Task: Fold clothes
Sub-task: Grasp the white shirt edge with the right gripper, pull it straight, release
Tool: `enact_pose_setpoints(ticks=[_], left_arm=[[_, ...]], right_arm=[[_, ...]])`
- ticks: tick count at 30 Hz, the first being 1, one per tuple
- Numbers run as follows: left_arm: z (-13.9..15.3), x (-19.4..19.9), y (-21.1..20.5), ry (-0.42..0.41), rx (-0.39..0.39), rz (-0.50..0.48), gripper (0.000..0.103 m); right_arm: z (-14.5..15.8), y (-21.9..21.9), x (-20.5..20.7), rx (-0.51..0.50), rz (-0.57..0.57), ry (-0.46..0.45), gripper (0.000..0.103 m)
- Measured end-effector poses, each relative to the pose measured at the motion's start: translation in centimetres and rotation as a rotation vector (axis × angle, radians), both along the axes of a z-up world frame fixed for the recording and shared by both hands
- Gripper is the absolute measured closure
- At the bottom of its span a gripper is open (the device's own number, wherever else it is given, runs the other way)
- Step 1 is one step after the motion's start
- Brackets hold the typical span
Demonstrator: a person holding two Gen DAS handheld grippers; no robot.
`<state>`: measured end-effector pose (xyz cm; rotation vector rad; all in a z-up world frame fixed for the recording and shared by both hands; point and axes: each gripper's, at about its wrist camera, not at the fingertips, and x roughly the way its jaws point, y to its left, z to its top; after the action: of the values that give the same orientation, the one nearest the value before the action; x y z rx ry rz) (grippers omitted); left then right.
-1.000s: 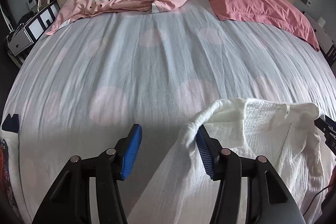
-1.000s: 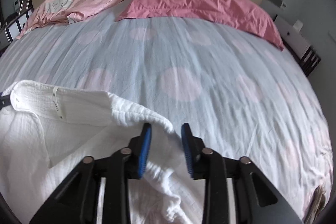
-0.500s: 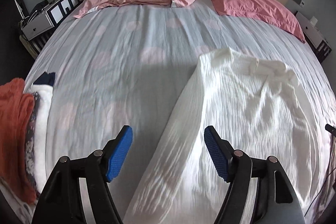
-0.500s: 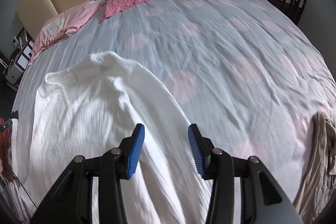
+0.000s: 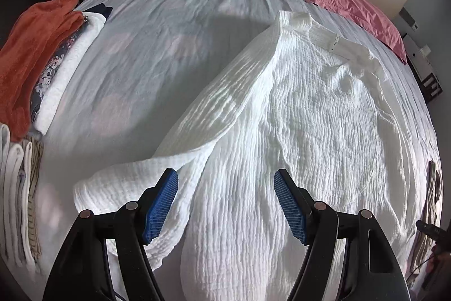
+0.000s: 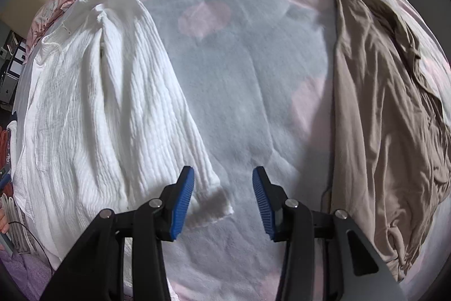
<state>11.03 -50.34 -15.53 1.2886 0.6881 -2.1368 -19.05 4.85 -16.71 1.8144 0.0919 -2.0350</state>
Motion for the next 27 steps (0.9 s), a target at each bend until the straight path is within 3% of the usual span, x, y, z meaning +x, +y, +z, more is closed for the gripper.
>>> enact_pose_setpoints(ticks=[4,6,9,13,19,27], left_arm=[[0.0,0.8,-0.4,0.007,-0.058,-0.008,0.031],[-0.4,1.2,-1.3,0.008,-0.075,0.020,0.031],[-1.3,1.9,-2.7,-0.002,-0.043,0.062,0.031],[-2.0,2.3,-4.0,0.008,0.005,0.091,0.031],[-1.9,2.0,-4.7,0.031,0.043,0.101,0.031],[-2.4,1.6,-6.0,0.047,0.118,0.114,0.031]], right_arm=[[-1.1,1.0,0.8,-0.066,-0.069,-0.042,0.068],[-0.8,1.1,1.1,-0.088,-0.091,-0.038,0.089],[0.3,0.6,1.7,-0.057,-0.096,-0.014,0.095],[3.8,0.1,1.0,-0.015,-0.090,0.050,0.095],[10.6,-0.6,-3.5,0.099,-0.077,0.183,0.096],[13.4,-1.1,-13.4,0.296,-0.131,0.279,0.096]])
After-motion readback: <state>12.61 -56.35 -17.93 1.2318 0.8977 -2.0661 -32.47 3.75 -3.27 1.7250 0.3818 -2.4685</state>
